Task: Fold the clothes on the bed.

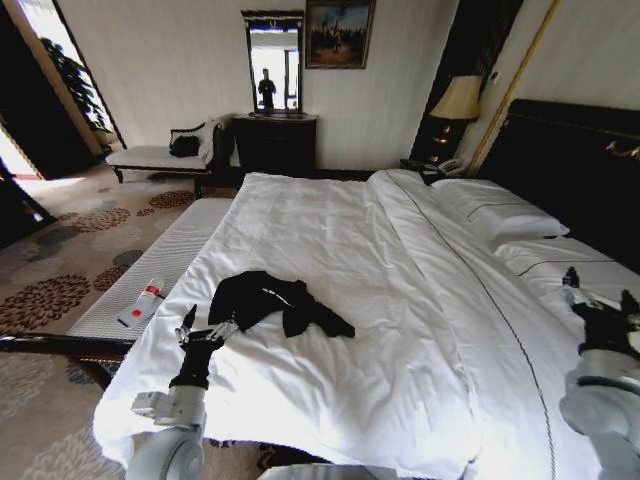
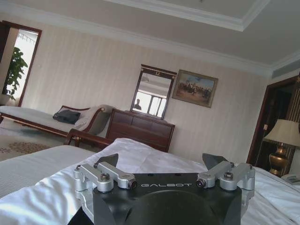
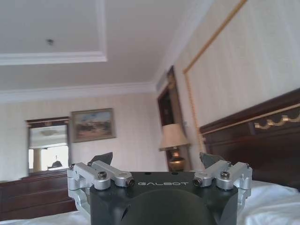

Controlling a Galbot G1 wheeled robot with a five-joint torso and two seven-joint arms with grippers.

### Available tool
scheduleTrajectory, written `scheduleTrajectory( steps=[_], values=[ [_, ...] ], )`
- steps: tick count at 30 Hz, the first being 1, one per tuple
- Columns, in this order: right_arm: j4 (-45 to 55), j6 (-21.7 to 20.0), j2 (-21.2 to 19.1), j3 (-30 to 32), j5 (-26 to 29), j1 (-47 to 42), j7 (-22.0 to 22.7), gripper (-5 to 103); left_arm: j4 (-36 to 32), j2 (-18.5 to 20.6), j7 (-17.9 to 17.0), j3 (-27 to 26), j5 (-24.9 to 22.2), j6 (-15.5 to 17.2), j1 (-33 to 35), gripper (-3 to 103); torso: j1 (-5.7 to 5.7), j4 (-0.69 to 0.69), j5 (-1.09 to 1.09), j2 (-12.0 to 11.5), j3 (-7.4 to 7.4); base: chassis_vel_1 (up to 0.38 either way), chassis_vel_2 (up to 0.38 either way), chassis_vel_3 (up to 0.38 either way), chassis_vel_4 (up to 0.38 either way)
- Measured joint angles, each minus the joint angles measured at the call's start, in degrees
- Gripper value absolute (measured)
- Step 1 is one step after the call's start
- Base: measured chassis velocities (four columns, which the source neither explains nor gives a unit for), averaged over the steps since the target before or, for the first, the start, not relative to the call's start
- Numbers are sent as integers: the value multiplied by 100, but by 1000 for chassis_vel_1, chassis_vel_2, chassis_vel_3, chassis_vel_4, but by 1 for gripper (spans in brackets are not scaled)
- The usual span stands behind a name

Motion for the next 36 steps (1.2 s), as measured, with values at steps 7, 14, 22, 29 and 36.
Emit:
scheduleTrajectory(
  steps=[7,14,22,29,36],
  values=[
    [-128,465,117,-525,-801,64,-1216,100,-119,-98,68,176,179,-165,177,100,0,-6,-1,0,-1,0,0,0,0],
    [243,-186,-270,-294,-1073,-299,-1695,100,-429,-136,156,198,191,-261,435,100,0,-5,-2,0,-1,0,0,0,0],
    [835,-1023,-343,-314,-799,-591,-1106,100,-684,-22,394,176,-103,61,546,100,-1,-5,-1,1,-1,0,0,0,0],
    [1039,-869,-69,-660,-767,-711,-750,100,-843,292,609,-24,-310,656,560,100,0,-6,-1,1,-1,0,0,0,0],
    [966,-486,-105,-856,-971,-755,-707,100,-710,642,583,-593,-277,748,508,100,0,-4,-2,1,-1,0,0,0,0]
  ],
)
